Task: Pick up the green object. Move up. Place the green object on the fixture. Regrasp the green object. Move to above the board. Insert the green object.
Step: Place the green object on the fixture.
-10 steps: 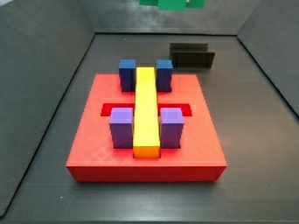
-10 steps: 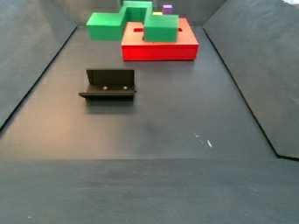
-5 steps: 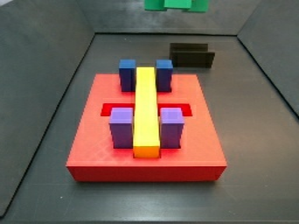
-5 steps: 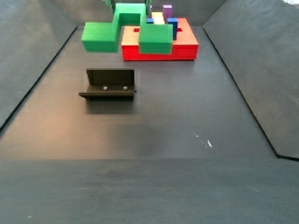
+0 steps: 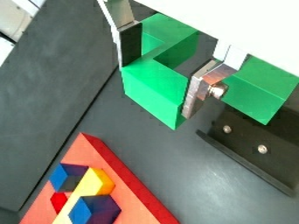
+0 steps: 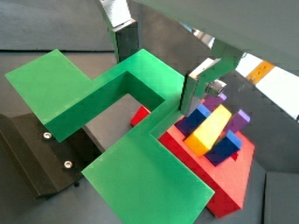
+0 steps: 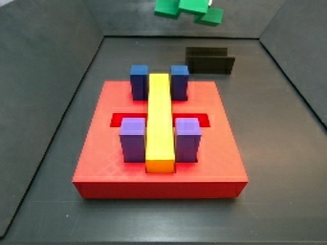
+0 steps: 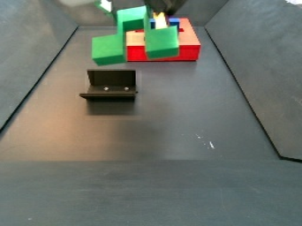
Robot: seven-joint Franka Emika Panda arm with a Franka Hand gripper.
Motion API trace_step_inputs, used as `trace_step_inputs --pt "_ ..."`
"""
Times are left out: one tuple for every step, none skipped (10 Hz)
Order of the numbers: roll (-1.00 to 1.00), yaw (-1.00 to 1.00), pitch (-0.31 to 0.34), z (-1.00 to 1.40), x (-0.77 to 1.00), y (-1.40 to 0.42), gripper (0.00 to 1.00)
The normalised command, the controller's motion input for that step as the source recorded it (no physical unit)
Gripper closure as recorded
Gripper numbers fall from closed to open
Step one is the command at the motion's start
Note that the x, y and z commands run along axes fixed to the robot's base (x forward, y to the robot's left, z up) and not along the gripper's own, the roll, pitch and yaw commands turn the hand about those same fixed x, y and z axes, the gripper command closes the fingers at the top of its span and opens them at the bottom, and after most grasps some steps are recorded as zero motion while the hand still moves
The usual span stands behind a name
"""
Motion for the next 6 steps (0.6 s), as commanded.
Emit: trace_step_inputs --pt "-0.79 -0.13 -0.24 -0.05 0.75 0.32 1.0" --pt "-0.77 -0.05 -0.42 -0.05 0.61 0.32 1.0" --pt "-0.55 0.0 -0.266 -0.09 0.62 0.24 1.0" --pt "-0.42 -0.01 -0.146 -0.19 0.65 0.09 1.0" --pt "-0.32 -0.05 -0.014 -0.25 0.7 0.0 1.0" --pt "-0.09 -0.02 0.0 -0.18 0.65 0.0 1.0"
